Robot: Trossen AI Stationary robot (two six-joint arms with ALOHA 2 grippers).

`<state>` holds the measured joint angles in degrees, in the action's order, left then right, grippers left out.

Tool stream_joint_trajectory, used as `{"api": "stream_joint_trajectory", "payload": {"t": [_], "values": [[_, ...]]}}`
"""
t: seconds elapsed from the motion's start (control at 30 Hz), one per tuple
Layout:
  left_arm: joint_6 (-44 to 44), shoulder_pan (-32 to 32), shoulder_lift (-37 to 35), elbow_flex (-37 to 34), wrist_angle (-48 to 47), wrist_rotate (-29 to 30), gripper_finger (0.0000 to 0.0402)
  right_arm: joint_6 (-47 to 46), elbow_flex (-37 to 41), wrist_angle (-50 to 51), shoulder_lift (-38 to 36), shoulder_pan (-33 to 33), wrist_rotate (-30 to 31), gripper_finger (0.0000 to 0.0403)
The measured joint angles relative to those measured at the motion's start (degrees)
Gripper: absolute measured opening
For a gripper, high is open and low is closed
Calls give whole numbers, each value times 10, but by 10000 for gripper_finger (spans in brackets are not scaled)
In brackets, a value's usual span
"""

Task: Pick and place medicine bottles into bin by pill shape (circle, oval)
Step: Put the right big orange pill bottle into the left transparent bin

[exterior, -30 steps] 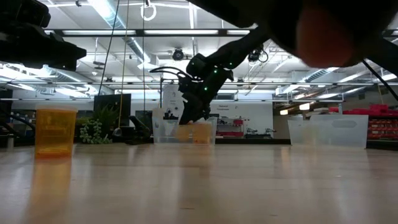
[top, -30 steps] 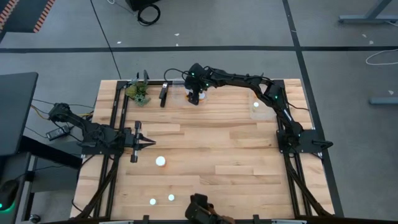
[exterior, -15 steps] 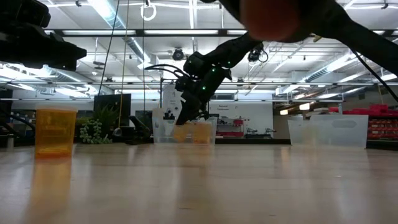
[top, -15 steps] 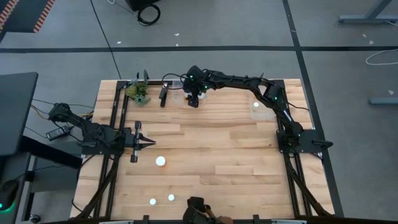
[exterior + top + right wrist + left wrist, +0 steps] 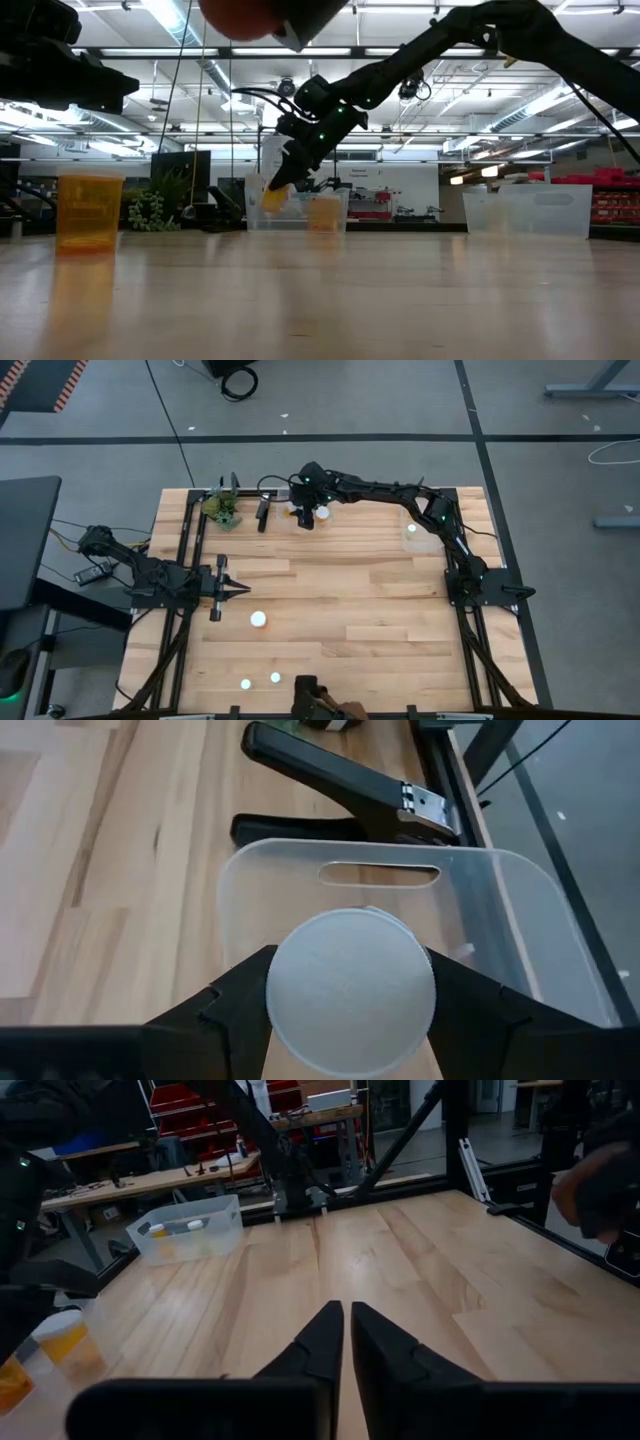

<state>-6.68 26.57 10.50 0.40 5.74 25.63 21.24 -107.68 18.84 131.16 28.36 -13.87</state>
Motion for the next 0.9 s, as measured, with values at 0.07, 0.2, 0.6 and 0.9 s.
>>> {"api": "stream_joint_trajectory", "payload": {"t": [0.07, 0.2, 0.6, 0.9], "values": [[0, 0, 0, 0, 0, 0, 36, -1, 8, -6, 0, 0, -8, 225], [0, 0, 0, 0, 0, 0, 32, -9, 34, -15, 0, 0, -17, 225], [0, 0, 0, 0, 0, 0, 33, -30, 62, -68, 0, 2, -26, 225], [0, 0, 0, 0, 0, 0, 28, -31, 50, -48, 0, 0, -25, 248]]}}
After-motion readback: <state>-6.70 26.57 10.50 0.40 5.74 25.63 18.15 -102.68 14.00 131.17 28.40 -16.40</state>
